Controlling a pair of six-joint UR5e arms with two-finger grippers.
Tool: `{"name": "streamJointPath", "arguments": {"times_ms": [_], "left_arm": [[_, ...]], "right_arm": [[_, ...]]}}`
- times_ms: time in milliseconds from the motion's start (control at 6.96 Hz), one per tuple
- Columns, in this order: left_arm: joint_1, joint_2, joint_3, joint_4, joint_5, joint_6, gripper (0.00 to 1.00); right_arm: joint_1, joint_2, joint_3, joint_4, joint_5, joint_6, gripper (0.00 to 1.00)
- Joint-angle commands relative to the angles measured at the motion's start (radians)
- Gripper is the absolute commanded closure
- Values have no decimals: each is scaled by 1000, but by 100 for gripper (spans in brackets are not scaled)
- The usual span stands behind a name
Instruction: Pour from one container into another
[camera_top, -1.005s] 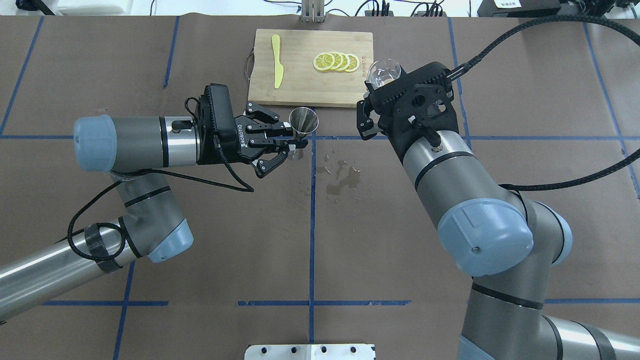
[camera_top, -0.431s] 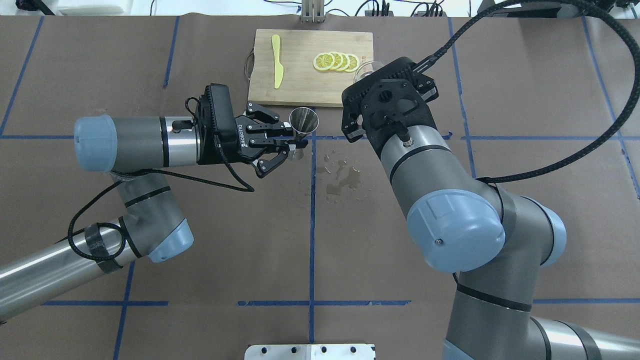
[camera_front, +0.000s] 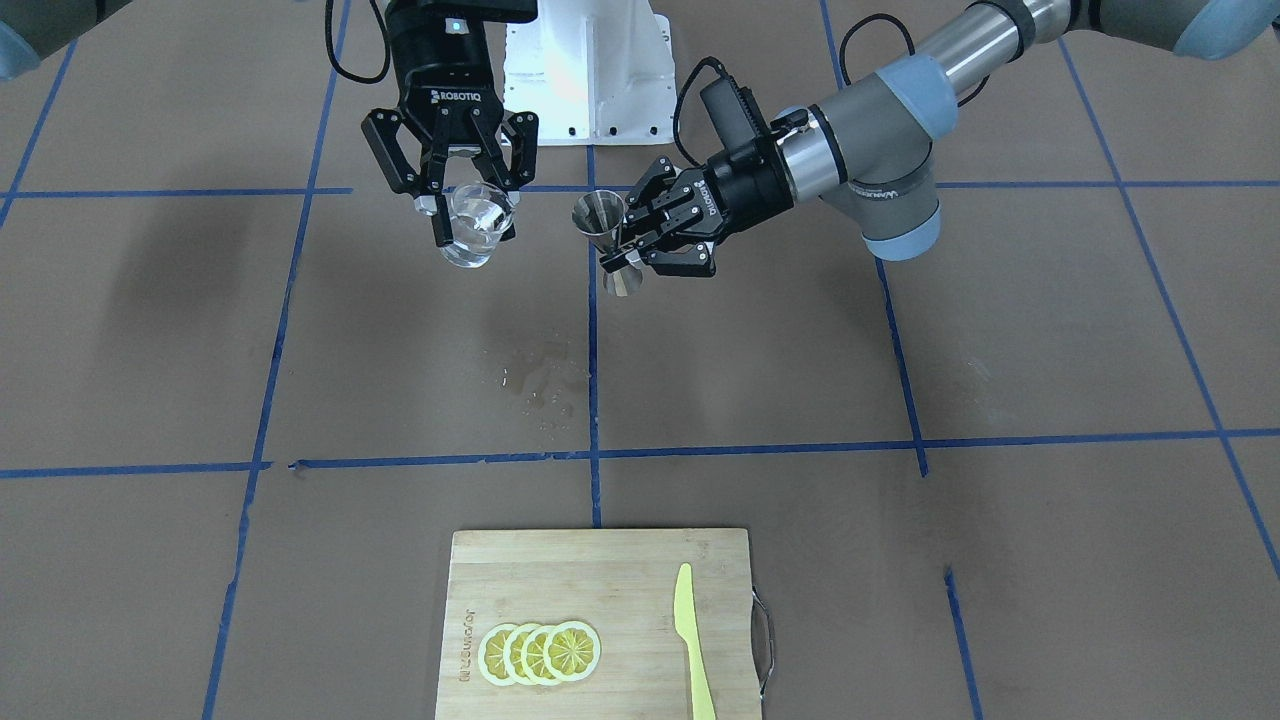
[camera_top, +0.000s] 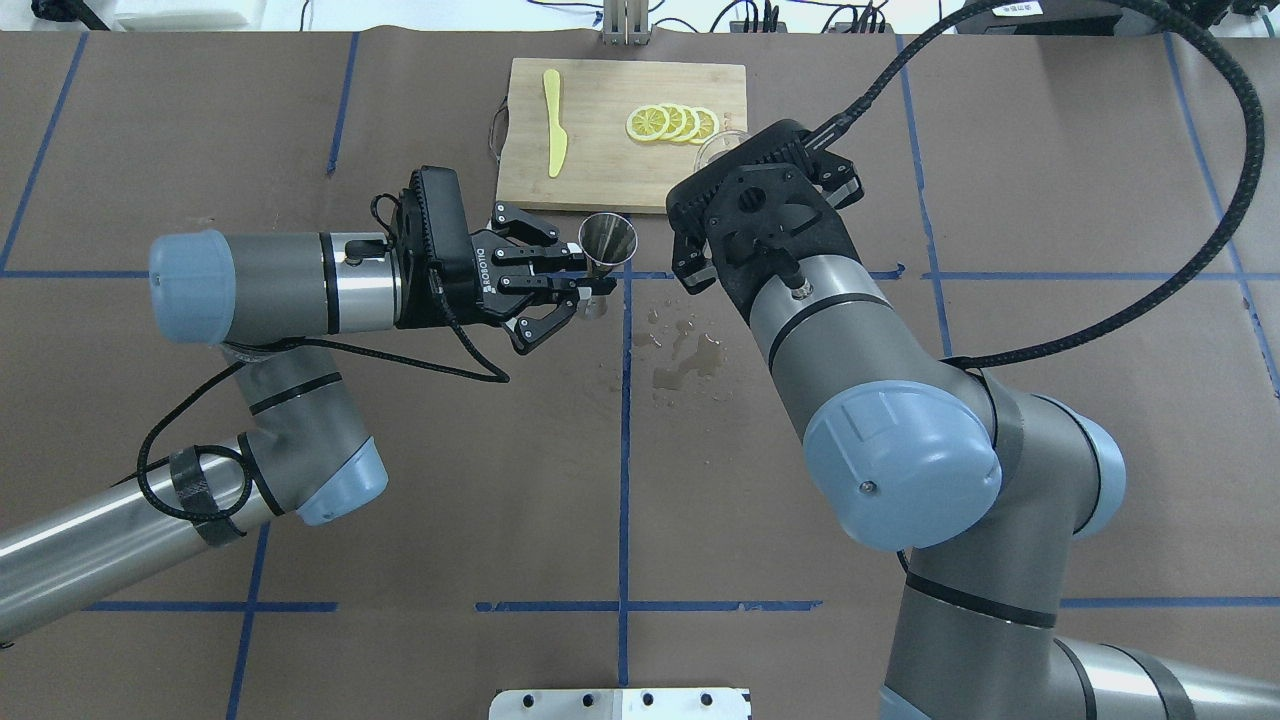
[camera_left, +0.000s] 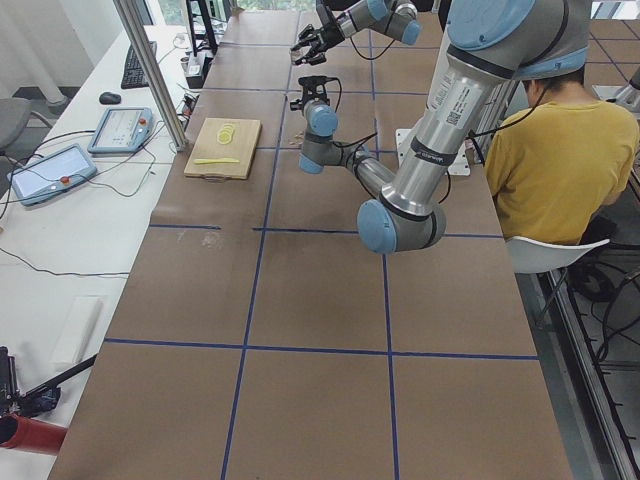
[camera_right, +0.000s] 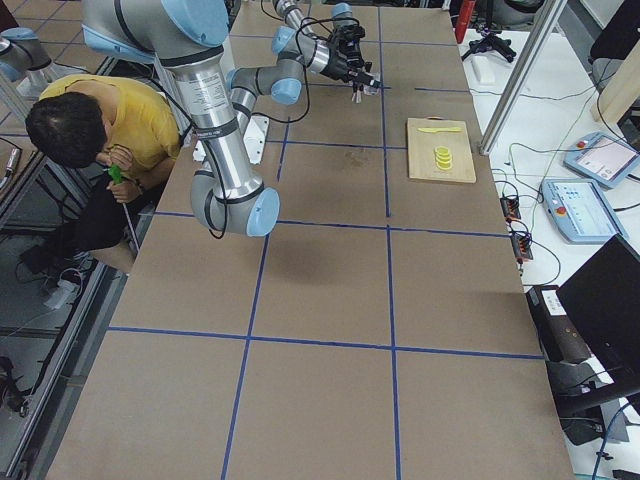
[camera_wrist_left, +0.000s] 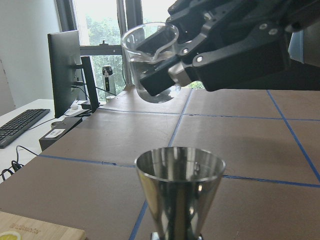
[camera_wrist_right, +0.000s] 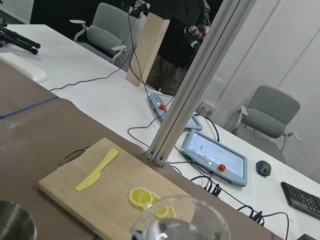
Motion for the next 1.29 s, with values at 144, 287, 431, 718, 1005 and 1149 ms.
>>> {"name": "streamJointPath", "arguments": {"times_ms": [144, 287, 431, 718, 1005, 1149], "left_arm": [[0, -2, 0, 0, 0, 0, 100], [0, -2, 0, 0, 0, 0, 100], [0, -2, 0, 0, 0, 0, 100], [0, -2, 0, 0, 0, 0, 100], [0, -3, 0, 0, 0, 0, 100], [0, -3, 2, 0, 0, 0, 100]], "right_arm": [[-14, 12, -1, 0, -1, -50, 100], [-22, 17, -2, -1, -4, -55, 100], [-28, 17, -2, -1, -6, -67, 100], [-32, 17, -2, -1, -9, -109, 100], [-40, 23, -5, -1, -12, -130, 100], [-42, 26, -5, -1, -12, -138, 100]]}}
